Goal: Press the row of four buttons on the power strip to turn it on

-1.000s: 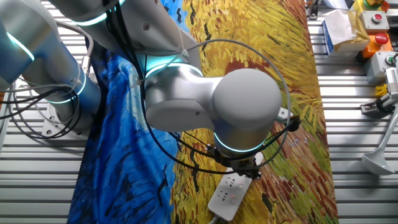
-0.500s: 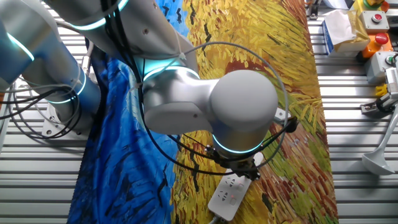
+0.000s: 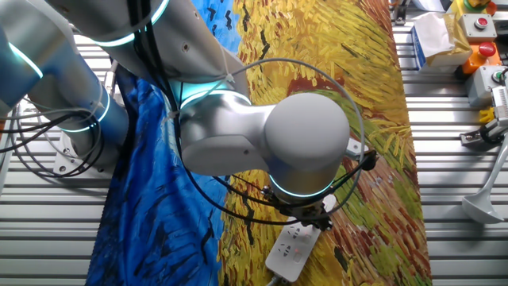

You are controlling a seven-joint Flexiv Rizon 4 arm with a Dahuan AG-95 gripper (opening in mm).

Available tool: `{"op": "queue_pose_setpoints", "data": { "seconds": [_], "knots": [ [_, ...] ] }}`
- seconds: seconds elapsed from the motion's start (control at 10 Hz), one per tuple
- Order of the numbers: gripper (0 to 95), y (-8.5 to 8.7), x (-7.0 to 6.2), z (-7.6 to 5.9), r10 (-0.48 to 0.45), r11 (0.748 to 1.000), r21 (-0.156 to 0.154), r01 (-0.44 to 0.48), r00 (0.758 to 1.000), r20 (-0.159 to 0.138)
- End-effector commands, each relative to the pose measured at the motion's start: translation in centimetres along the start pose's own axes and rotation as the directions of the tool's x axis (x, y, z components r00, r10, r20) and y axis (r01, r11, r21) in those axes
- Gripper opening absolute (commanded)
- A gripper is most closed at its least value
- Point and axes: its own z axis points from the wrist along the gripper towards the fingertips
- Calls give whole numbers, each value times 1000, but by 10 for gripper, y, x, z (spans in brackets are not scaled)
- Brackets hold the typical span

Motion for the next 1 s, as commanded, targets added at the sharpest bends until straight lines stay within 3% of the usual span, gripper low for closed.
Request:
{"op": "queue_pose_setpoints", "data": {
  "seconds": [0.1, 0.7, 1.0],
  "knots": [
    [950, 0, -1, 3, 2, 1000, -2, -2, 1000, 4],
    [950, 2, -5, 5, 6, 1000, 9, -6, 1000, 6],
    [950, 2, -5, 14, 2, 1000, 25, -3, 1000, 12]
  ]
}}
